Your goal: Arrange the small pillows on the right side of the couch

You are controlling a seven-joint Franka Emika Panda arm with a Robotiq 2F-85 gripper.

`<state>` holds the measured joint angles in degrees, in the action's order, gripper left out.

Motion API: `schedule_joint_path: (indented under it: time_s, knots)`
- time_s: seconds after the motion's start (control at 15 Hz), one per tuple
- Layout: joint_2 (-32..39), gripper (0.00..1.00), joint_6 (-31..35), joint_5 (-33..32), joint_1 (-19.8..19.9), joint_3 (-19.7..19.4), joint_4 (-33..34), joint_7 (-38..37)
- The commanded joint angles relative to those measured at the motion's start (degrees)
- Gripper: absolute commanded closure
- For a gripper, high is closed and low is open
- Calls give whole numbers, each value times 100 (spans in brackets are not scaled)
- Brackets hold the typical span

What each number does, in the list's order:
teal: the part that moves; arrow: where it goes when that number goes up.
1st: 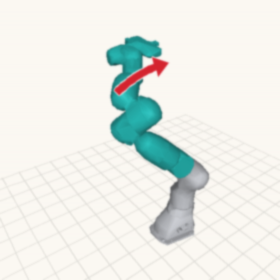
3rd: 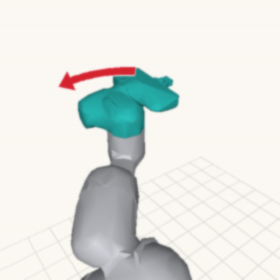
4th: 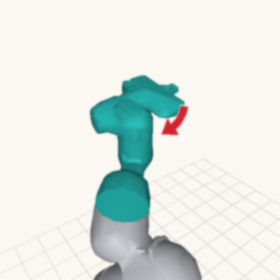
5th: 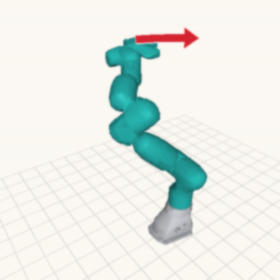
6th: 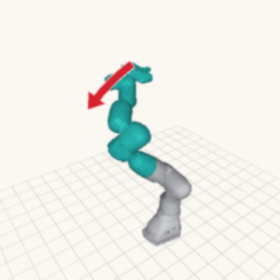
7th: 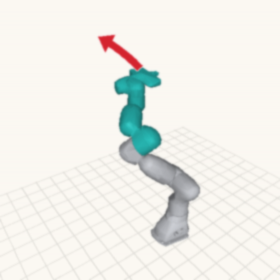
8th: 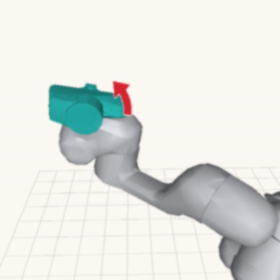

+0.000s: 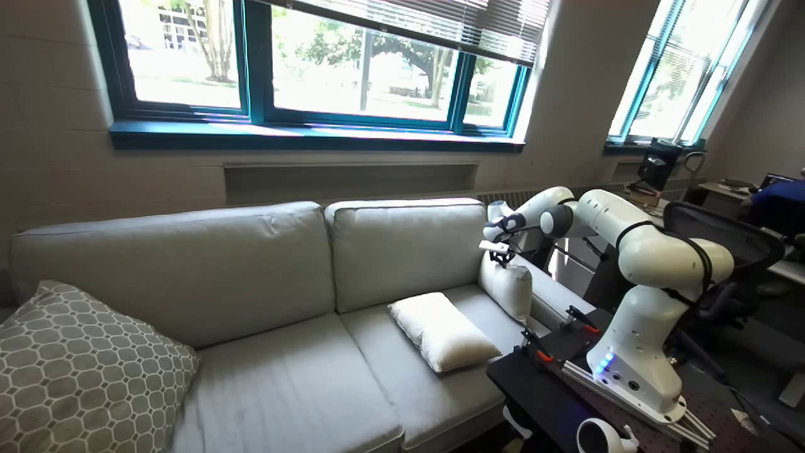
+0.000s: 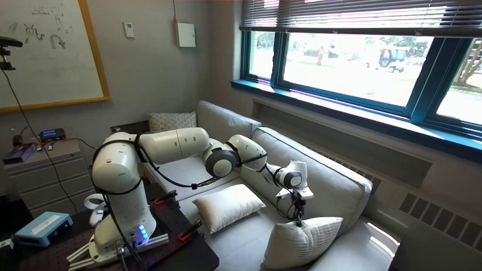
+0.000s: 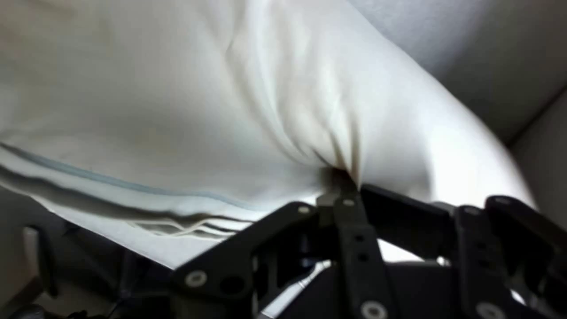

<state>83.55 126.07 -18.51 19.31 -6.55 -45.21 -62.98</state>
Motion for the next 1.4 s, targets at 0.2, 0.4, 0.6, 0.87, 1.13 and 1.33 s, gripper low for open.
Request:
schedule_joint_path:
  time_s: [0.2, 0.4, 0.6, 0.87, 1.13, 1.33]
  knots:
    - [-151, 96, 593, 350, 455, 782, 217, 1372]
    - [63, 96, 429, 402, 703, 876, 426, 1791]
    - [263, 96, 368, 352, 906, 748, 543, 1872]
    - [73, 96, 612, 1213, 795, -133, 10, 1944]
    - [73, 95, 704, 1492, 629, -487, -1, 1865]
    - [74, 70, 817, 1515, 456, -666, -15, 1771]
